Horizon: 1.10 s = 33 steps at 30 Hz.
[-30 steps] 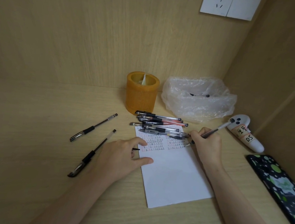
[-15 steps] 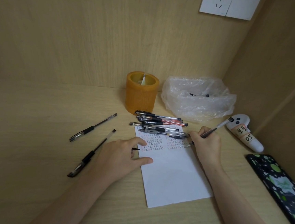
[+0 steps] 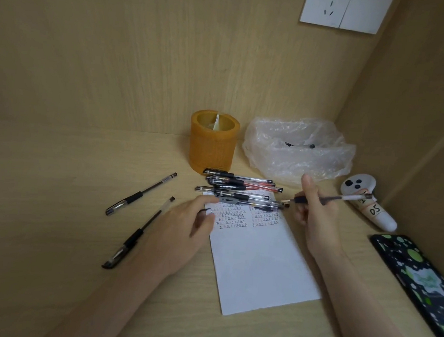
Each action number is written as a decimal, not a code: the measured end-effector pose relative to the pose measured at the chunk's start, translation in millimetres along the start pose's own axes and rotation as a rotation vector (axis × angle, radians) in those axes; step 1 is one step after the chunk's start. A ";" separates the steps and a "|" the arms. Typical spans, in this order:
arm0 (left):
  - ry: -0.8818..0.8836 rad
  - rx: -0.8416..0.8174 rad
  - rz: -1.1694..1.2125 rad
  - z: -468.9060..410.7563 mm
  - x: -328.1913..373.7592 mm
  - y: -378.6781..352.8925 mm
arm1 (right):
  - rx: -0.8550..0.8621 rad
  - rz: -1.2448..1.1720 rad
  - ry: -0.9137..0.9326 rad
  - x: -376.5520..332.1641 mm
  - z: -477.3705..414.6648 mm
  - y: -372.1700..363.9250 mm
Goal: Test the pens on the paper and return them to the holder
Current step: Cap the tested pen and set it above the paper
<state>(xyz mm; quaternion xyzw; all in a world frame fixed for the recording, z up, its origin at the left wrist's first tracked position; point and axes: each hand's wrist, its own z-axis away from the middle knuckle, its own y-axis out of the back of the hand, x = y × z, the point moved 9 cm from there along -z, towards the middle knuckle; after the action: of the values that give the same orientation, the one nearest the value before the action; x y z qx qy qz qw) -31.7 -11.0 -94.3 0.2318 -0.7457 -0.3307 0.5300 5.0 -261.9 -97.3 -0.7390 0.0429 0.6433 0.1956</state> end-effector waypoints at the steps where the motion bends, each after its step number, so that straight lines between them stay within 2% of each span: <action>1: -0.021 0.004 0.068 0.3 2.5 0.3 | -0.079 -0.082 -0.047 4.2 0.1 -8.8; 4: -0.052 -0.068 0.237 1.2 10.0 -7.0 | -0.274 -0.261 -0.177 13.1 6.2 -33.7; 8: -0.052 -0.068 0.354 -0.6 16.2 -5.4 | -0.458 -0.148 -0.077 3.1 19.2 -51.2; 11: -0.046 -0.046 0.420 -0.8 18.2 -2.4 | -0.468 -0.018 -0.023 -2.3 23.1 -52.0; 18: -0.074 -0.046 0.391 -1.8 22.4 -2.3 | -0.485 0.082 -0.009 -2.3 28.7 -58.3; 22: -0.098 -0.061 0.446 -1.8 23.9 -4.3 | -0.547 0.079 -0.027 1.2 33.0 -65.1; 27: -0.100 -0.094 0.386 -0.2 23.5 -10.1 | -0.696 0.078 -0.037 3.8 45.5 -77.7; 31: -0.106 0.057 0.158 -1.3 15.5 5.7 | -0.726 -0.041 -0.089 2.4 48.1 -78.6; 33: -0.059 0.105 0.175 -1.4 7.8 10.1 | -0.701 -0.051 -0.073 0.4 46.0 -77.3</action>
<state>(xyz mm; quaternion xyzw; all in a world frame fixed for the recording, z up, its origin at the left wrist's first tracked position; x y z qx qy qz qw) -32.8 -10.0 -81.5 0.1831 -0.7947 -0.2503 0.5219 -13.5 -174.9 -84.0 -0.7385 -0.2061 0.6398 -0.0526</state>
